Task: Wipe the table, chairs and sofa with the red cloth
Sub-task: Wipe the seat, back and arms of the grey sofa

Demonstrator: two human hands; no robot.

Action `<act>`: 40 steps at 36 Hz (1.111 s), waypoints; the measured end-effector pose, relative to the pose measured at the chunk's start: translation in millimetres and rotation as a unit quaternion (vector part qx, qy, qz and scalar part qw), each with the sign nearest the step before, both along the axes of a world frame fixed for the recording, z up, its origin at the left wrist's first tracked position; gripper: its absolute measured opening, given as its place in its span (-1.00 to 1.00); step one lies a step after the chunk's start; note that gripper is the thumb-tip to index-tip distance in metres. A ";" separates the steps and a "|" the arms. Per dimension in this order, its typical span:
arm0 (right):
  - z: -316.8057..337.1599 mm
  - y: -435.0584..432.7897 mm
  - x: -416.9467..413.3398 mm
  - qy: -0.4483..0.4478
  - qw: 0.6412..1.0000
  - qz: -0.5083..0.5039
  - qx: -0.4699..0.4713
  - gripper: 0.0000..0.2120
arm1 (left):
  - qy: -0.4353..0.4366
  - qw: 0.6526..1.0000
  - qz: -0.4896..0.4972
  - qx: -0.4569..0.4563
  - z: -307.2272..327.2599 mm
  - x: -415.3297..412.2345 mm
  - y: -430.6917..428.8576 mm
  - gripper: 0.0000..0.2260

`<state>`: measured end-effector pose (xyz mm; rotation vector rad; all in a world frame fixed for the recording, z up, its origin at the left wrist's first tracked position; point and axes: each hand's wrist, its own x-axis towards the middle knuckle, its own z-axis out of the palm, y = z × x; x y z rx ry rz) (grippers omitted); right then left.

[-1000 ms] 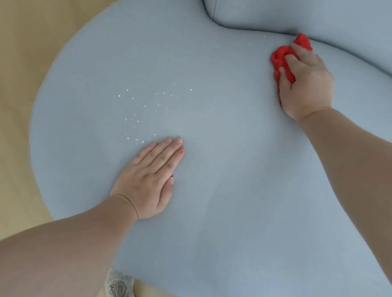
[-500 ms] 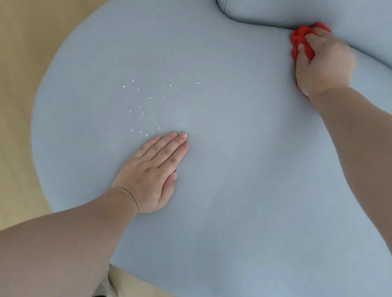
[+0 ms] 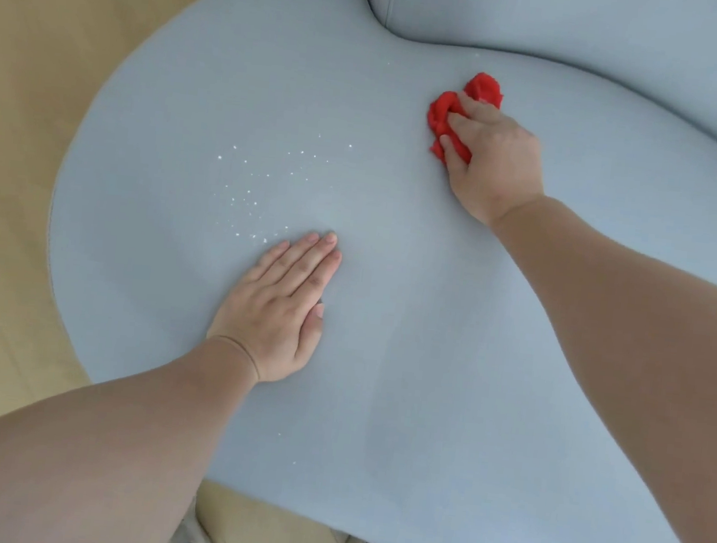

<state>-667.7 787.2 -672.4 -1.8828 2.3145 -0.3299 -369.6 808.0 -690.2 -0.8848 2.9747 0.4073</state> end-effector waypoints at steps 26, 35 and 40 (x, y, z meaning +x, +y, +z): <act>-8.3 157.8 158.6 -0.047 0.993 0.092 -0.056 -0.70 | 0.017 1.000 0.018 0.010 31.0 47.5 -12.2 -0.53; -7.3 223.7 232.0 -0.060 0.989 0.135 -0.021 -0.70 | -0.015 0.998 0.063 0.009 38.0 102.6 -13.5 -0.52; -10.2 241.2 256.6 -0.051 0.979 0.198 -0.024 -0.67 | -0.010 0.996 0.085 0.007 37.6 117.3 -12.5 -0.53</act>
